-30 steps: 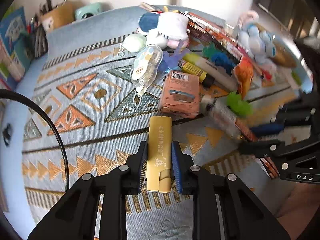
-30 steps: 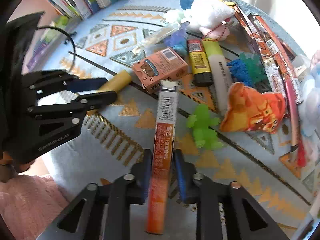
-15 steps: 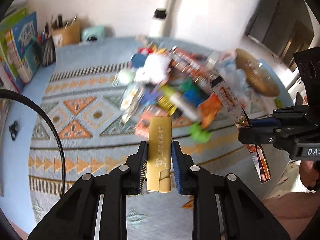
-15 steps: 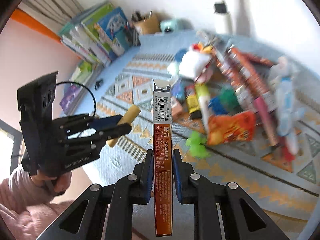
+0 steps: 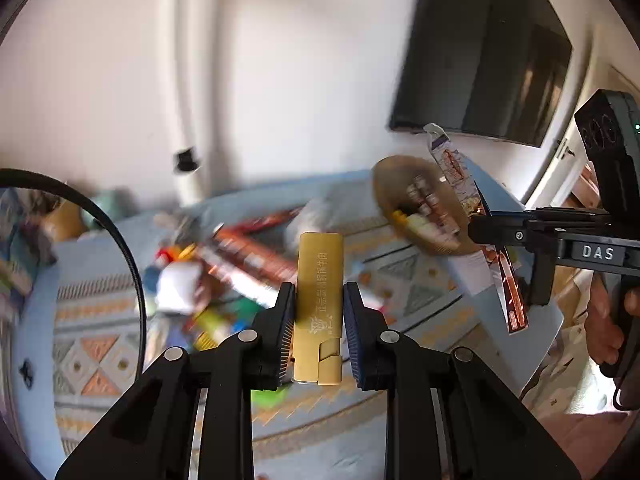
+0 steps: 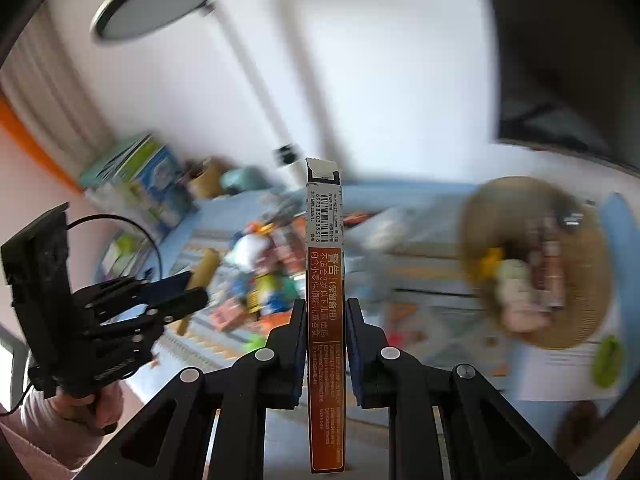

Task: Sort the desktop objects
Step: 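Carry both items into the gold glass bowl and open both tools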

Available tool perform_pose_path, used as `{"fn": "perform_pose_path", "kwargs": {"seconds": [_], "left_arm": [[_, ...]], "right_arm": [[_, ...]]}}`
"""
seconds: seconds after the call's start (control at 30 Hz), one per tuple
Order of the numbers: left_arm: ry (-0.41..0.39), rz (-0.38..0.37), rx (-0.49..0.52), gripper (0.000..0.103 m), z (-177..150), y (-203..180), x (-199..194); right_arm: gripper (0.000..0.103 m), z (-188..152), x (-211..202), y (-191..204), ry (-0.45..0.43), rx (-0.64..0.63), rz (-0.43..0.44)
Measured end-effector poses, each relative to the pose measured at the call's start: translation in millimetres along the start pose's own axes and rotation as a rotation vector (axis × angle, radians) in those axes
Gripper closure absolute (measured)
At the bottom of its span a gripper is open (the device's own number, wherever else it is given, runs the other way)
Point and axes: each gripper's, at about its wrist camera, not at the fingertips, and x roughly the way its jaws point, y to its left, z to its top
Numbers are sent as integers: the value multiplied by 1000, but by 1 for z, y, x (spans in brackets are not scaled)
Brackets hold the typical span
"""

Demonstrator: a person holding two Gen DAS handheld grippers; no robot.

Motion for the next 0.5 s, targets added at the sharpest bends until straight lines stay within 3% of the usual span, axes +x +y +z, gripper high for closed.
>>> {"fn": "perform_pose_path", "kwargs": {"seconds": [0.2, 0.5], "left_arm": [[-15, -55, 41, 82, 38, -49, 29], [-29, -130, 111, 82, 99, -110, 82]], "right_arm": [[86, 6, -28, -76, -29, 102, -96], [86, 32, -43, -155, -68, 213, -185]]}}
